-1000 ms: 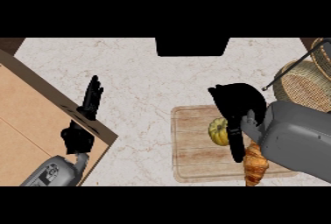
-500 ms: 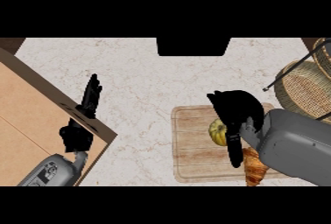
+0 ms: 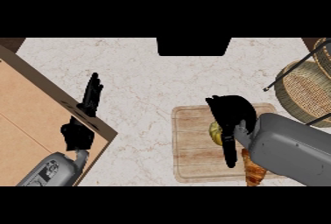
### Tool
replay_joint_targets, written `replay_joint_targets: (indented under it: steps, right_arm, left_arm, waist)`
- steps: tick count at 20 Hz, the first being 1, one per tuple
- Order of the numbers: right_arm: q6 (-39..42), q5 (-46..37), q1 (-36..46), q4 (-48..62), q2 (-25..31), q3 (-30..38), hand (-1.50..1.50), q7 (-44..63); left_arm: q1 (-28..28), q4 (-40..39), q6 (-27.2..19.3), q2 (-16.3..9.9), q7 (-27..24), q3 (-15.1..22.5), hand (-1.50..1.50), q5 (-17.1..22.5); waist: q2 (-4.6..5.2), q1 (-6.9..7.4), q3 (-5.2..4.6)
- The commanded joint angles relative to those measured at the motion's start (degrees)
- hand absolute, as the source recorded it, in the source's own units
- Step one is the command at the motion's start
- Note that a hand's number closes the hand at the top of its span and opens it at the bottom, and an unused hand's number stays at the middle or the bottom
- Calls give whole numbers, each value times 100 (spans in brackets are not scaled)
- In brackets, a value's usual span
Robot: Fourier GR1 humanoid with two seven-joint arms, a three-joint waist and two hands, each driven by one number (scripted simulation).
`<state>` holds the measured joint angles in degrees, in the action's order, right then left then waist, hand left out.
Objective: Pick the squash from the cutting board and place it in the tiered basket
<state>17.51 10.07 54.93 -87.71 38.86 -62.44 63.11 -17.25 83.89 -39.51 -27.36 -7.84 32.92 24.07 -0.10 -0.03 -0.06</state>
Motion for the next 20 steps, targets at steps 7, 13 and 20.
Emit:
replay_joint_targets:
  steps: [7, 13, 20]
  right_arm:
    - [275, -420, -268, 494, -564, 156, -150, 730]
    - [375, -708, -559, 569, -378, 364, -150, 385]
    - [332, -1138, -1092, 408, -461, 591, -150, 255]
  left_arm:
    - [-25, 267, 250, -193, 431, -32, 0, -46]
    - [427, 186, 309, -32, -97, -6, 0, -85]
    - [38, 237, 29, 124, 437, 68, 0, -246]
  waist:
    - [-3, 37, 4]
    - [3, 34, 2]
    - [-4, -11, 6]
